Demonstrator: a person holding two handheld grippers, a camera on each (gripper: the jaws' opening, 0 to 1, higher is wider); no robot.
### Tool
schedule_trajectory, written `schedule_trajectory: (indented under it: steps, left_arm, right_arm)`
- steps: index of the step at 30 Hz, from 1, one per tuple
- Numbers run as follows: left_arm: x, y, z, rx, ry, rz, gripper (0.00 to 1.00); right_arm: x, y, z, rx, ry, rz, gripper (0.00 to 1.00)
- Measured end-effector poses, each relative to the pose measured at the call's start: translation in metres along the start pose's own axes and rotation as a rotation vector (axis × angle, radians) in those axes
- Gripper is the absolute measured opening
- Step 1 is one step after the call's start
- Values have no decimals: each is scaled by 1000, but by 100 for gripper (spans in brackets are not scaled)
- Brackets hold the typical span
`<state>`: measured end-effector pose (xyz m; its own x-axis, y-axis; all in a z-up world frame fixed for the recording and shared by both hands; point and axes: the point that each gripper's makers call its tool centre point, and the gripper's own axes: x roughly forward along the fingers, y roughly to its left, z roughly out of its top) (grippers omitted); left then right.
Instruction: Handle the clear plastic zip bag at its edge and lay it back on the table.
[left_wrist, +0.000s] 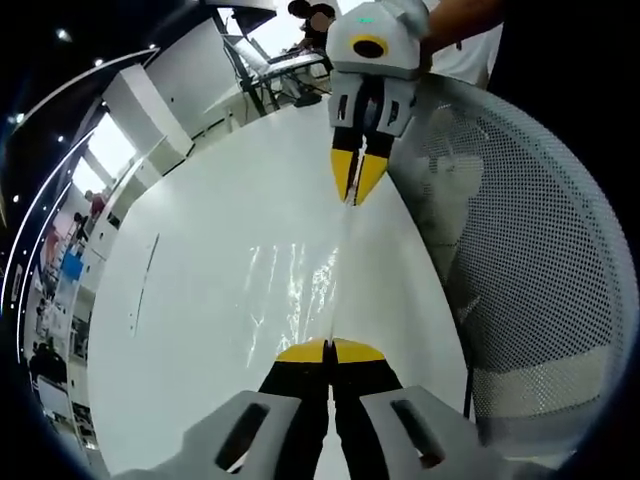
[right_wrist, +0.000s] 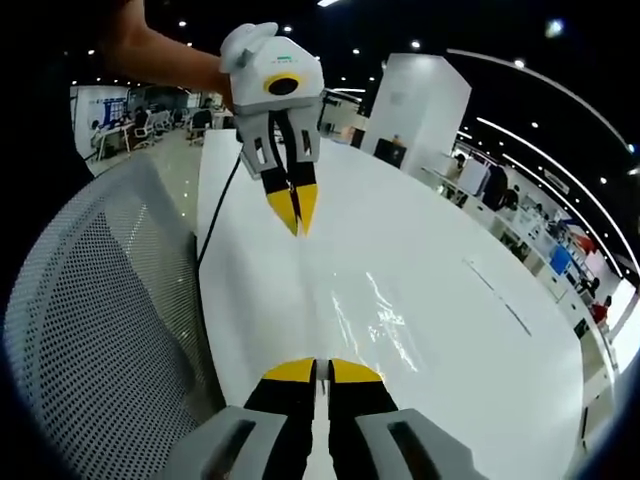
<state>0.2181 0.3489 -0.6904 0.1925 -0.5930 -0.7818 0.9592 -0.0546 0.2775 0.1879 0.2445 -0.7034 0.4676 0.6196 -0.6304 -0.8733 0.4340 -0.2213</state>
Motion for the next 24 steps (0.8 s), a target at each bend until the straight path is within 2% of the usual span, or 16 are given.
schedule_trajectory:
  steps: [6,15,24]
  left_arm:
    - [2,-4,6,15,-16,-2,0]
    - [6,-8,9,31,-16,-8,0]
    - [6,-7,11,42,-14,3,0]
  right_arm:
    - [-3,0,5,40,-15,9,6]
    - [-11,-2,23,40,-43,37,13]
    - [-6,-12,38,16,-61,40,13]
